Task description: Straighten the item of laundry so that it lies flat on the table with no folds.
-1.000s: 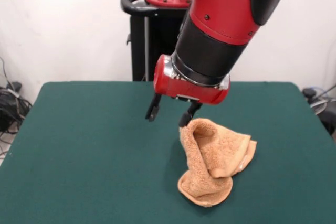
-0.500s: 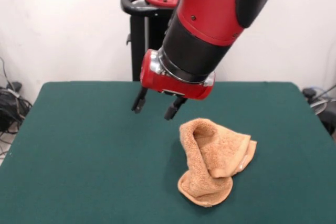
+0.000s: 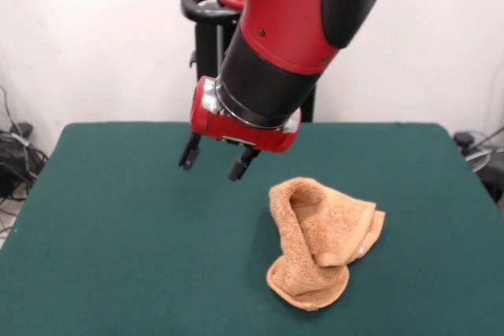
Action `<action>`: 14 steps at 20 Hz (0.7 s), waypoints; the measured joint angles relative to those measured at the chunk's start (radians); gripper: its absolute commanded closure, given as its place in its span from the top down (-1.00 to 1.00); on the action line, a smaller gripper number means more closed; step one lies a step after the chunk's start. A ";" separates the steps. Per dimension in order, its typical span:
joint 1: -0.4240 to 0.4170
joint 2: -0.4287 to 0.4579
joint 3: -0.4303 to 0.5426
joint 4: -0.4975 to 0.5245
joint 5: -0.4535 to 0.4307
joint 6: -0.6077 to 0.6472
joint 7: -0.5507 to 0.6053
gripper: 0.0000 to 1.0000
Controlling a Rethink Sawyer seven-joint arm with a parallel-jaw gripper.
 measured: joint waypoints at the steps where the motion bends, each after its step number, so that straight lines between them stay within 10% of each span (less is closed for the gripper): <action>1: 0.002 0.006 0.000 -0.008 -0.014 0.010 0.000 1.00; 14: 0.042 0.128 -0.027 -0.148 -0.170 0.219 0.000 1.00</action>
